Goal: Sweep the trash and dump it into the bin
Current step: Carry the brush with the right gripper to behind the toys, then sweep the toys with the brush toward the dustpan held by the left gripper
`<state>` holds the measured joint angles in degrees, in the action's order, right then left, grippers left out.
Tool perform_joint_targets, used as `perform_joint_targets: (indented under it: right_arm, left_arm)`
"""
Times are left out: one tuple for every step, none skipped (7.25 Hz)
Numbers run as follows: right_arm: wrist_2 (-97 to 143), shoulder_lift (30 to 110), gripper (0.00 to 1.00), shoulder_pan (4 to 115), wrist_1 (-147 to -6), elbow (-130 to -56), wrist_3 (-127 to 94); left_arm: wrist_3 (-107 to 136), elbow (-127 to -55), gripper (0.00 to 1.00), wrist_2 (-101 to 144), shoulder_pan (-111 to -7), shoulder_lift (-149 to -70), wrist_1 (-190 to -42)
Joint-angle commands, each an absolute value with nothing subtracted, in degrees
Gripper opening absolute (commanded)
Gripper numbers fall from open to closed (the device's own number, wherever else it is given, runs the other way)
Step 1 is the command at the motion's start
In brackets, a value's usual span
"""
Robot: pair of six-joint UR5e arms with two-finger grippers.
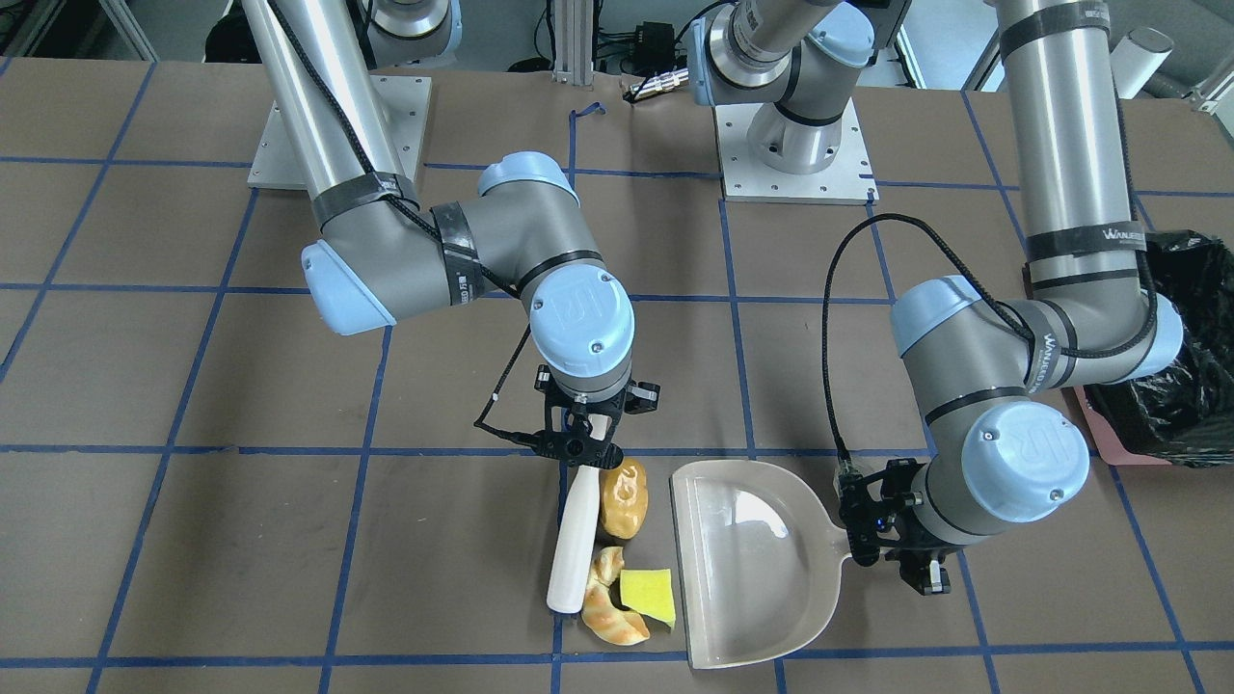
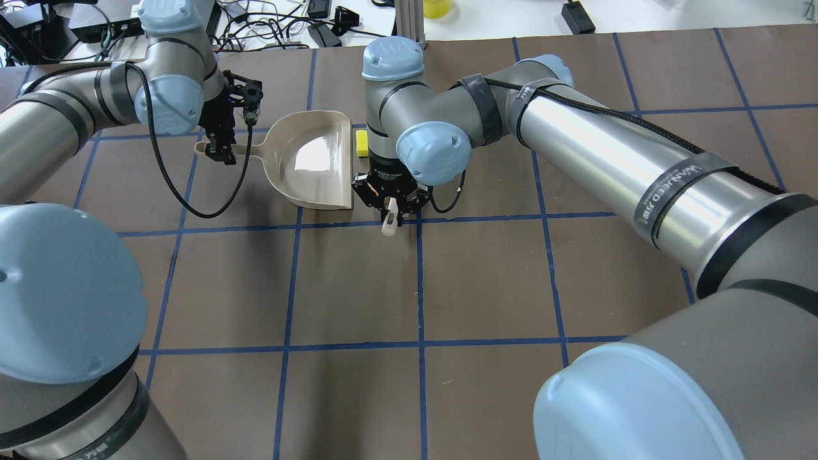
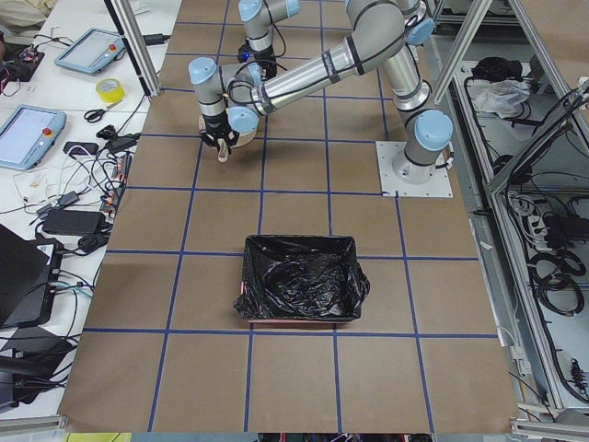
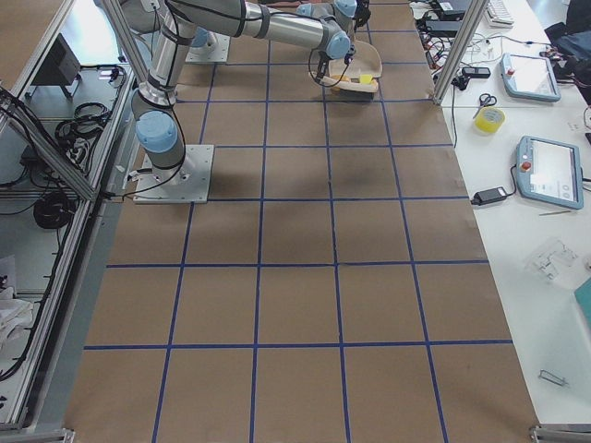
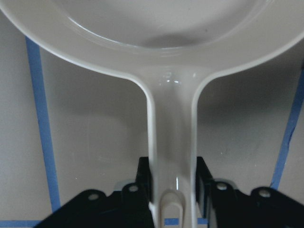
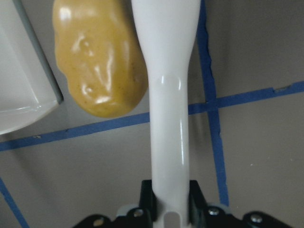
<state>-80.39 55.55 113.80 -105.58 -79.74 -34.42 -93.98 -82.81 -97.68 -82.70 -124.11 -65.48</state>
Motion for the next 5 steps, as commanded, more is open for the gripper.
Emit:
perform_joint_targets:
  right_arm:
    - [-78.76, 52.39, 0.0, 116.01, -106.61, -75.16, -35.59]
    - [-77.71, 51.25, 0.0, 116.45, -107.66, -73.75, -36.64]
    - [-74.65, 50.02, 0.0, 117.5, -110.62, -72.7, -38.13]
    - [-72.18, 49.23, 0.0, 117.86, -113.35, -72.08, -40.93]
    - [-69.55, 48.96, 0.0, 117.95, -113.64, -71.46, -44.79]
  left_arm:
    - [-93.96, -82.88, 0.07, -97.65, -82.71, -124.19, -65.48]
    - [-94.04, -82.79, 0.07, -97.65, -82.71, -124.19, -65.48]
    - [-94.04, -82.79, 0.07, -97.65, -82.71, -124.28, -65.48]
    - [-94.04, -82.79, 0.07, -97.65, -82.71, -124.28, -65.48]
    - [-94.04, -82.79, 0.07, -97.65, -82.71, -124.28, -65.48]
